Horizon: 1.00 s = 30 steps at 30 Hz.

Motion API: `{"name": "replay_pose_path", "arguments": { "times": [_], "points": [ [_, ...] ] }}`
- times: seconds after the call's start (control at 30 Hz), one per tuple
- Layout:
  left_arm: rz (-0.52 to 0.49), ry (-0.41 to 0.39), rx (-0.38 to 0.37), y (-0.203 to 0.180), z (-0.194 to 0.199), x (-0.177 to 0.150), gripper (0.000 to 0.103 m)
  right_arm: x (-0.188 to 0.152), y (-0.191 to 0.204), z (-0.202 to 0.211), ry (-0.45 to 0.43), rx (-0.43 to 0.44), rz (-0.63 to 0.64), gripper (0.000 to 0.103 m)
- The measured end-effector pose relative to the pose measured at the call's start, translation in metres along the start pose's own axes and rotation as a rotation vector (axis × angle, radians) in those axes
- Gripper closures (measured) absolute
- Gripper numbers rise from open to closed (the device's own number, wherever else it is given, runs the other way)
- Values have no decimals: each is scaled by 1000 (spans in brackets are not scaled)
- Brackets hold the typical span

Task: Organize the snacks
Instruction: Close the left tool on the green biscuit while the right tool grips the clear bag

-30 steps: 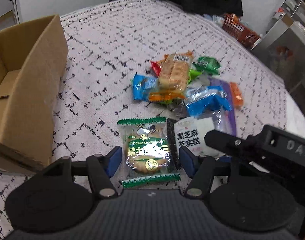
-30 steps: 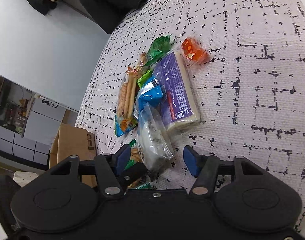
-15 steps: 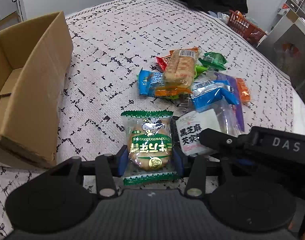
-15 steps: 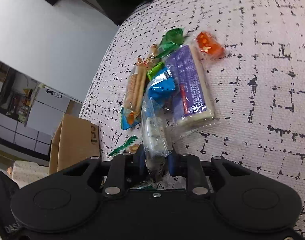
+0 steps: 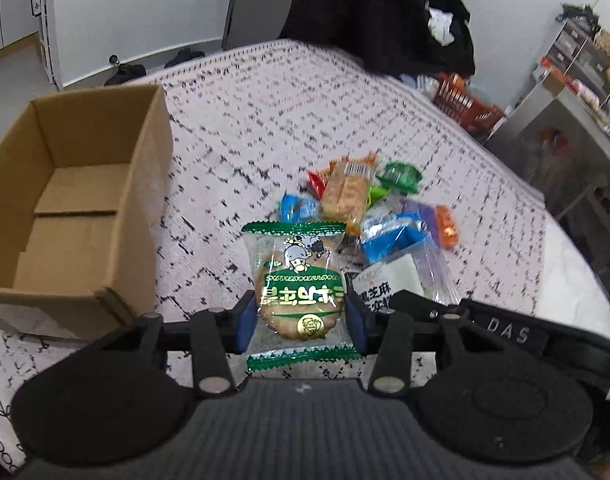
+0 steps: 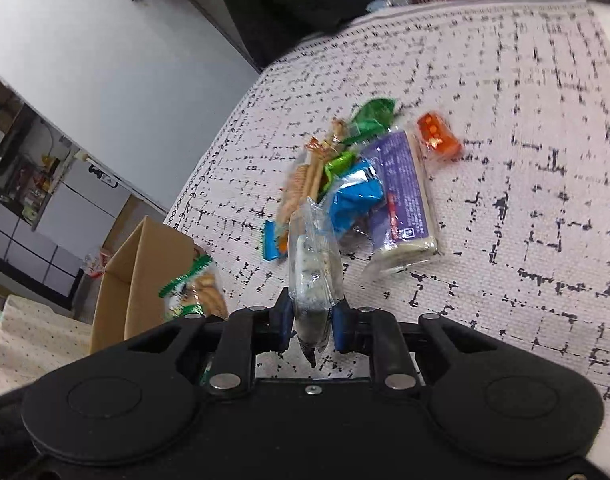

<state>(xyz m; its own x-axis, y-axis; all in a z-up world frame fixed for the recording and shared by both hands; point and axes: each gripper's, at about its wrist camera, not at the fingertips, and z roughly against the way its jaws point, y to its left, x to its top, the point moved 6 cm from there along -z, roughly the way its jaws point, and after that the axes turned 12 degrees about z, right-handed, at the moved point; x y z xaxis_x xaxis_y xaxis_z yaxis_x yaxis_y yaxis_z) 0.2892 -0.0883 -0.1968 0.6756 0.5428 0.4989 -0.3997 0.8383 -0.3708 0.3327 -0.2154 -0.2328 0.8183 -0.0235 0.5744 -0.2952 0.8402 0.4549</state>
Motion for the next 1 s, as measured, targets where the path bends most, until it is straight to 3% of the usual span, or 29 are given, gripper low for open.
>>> {"name": "replay_pose_path", "arguments": {
  "times": [0.53, 1.0],
  "points": [
    [45, -113, -107, 18, 57, 23, 57, 6, 42, 47, -74, -84, 50, 84],
    [98, -155, -167, 46, 78, 44, 57, 22, 93, 48, -106, -98, 106, 84]
  ]
}}
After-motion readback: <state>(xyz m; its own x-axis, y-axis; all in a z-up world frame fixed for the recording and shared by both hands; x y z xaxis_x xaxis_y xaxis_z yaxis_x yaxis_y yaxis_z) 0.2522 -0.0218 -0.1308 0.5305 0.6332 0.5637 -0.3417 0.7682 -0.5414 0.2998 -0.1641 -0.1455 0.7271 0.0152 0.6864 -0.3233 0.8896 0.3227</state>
